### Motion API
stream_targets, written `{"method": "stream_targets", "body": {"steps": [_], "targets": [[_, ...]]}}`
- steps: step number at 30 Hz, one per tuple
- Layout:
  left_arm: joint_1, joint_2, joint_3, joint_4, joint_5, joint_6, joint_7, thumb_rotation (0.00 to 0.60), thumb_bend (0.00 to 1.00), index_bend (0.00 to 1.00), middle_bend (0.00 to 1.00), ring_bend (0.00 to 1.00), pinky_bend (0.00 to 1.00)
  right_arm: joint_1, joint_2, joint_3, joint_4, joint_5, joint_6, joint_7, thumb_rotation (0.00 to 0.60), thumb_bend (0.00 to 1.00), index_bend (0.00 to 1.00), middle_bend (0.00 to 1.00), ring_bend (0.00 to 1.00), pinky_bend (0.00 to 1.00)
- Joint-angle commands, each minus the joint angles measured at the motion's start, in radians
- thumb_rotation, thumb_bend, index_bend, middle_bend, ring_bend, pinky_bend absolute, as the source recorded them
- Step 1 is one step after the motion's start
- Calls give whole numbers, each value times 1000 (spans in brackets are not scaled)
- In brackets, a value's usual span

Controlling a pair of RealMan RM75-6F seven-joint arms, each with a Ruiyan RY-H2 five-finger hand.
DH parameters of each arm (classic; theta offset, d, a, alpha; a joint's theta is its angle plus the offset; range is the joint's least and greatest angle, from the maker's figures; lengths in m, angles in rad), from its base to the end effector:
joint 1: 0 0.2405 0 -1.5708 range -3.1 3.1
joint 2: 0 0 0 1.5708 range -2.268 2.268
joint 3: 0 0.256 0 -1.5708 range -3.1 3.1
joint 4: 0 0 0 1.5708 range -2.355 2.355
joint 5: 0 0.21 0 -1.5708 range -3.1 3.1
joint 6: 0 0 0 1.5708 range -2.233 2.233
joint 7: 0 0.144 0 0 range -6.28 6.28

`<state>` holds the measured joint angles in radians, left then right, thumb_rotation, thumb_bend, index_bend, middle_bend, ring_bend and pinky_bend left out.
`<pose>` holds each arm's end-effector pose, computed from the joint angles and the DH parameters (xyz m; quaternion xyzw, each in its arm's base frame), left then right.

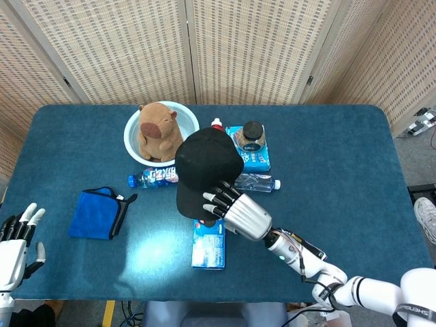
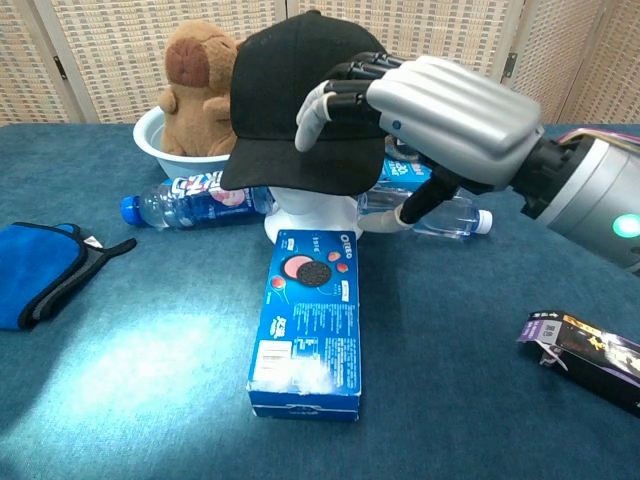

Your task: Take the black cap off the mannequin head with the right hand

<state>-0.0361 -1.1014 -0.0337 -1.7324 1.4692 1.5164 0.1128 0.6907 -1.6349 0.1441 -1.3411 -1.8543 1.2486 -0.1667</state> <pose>-0.3003 0.1612 0.1575 -0.5777 -0.4024 -0.3691 0.6067 -0.0952 -0.2950 -0.0128 0.7726 -0.1181 0.5411 0.3104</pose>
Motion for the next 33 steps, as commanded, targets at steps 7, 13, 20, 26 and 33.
{"method": "stream_targets", "body": {"steps": [7,13,20,26,33], "targets": [[-2,-1,-1,7,-2,-6,-8,600,622,0,0,0,0,31,-51,4,76,9,33,1,600,0,360,244,127,119],[-5,-4,-1,11,-3,-9,-9,600,622,0,0,0,0,51,-81,1,120,16,45,14,600,23,367,246,128,119],[-7,-7,0,16,-4,-16,-13,600,622,0,0,0,0,69,-116,-7,173,20,67,33,600,140,380,250,128,119],[-7,-8,-1,22,-6,-16,-20,600,622,0,0,0,0,81,-136,-13,209,22,84,51,600,254,393,253,128,119],[-8,-9,-1,28,-6,-19,-27,600,622,0,0,0,0,84,-156,-19,248,18,134,76,600,354,440,281,129,119]]}}
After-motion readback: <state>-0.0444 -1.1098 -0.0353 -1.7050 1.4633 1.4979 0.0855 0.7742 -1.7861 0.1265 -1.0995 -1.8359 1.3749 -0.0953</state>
